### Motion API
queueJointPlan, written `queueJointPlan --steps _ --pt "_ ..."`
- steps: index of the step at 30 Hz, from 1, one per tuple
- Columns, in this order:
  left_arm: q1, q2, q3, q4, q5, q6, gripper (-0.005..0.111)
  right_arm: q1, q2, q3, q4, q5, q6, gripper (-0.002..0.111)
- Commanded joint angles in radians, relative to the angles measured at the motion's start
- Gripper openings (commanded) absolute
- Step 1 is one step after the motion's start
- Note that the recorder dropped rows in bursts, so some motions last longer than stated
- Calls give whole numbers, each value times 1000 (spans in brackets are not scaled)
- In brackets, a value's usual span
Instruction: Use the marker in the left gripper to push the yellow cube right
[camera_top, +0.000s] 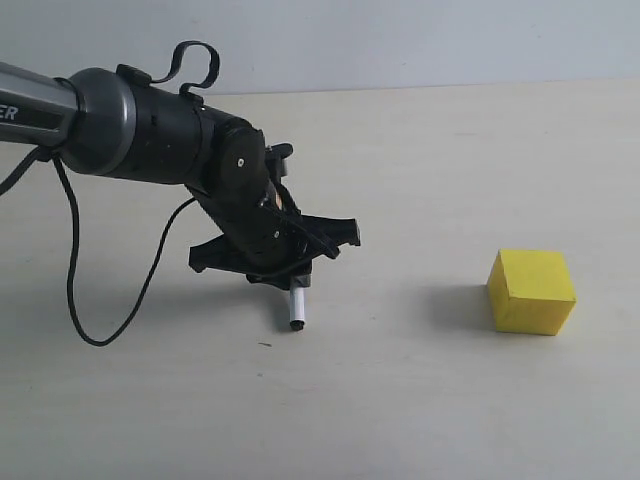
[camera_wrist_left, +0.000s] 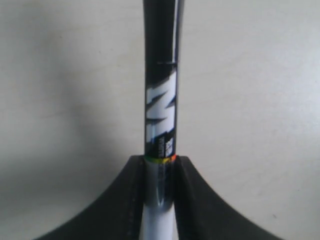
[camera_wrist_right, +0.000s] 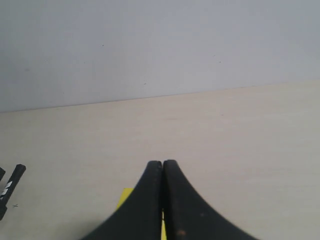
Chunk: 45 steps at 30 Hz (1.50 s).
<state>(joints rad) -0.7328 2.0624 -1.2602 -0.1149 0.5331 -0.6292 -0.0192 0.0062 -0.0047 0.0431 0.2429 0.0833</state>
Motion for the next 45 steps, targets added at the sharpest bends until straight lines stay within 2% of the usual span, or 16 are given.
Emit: queueJointPlan --steps 1,4,5,20,28,31,34,35,39,45 --pt "-4 8 4 -1 7 8 14 -5 -6 5 -6 -5 -3 0" --pt "-4 8 4 -1 -9 8 32 -5 -6 5 -6 -5 -3 0" --pt "-4 8 4 -1 -11 8 34 -5 -6 5 -6 -5 -3 0" --pt "-4 6 4 -1 -21 8 34 -5 -6 5 -6 -6 -3 0" --pt "3 -42 -72 -1 102 30 34 -5 -6 5 -6 -6 -3 0" --pt "3 -69 -108 -1 161 67 31 -5 -6 5 -6 -6 -3 0" --pt "1 -106 -124 -1 178 123 8 -5 -6 5 -6 -6 -3 0" --pt "-5 -116 -122 3 169 135 0 -5 -6 5 -6 -6 -3 0" --pt "-55 -162 -112 55 95 181 0 -5 -6 5 -6 -6 -3 0" --pt "-178 -259 22 140 -259 181 0 -5 -6 5 -6 -6 -3 0"
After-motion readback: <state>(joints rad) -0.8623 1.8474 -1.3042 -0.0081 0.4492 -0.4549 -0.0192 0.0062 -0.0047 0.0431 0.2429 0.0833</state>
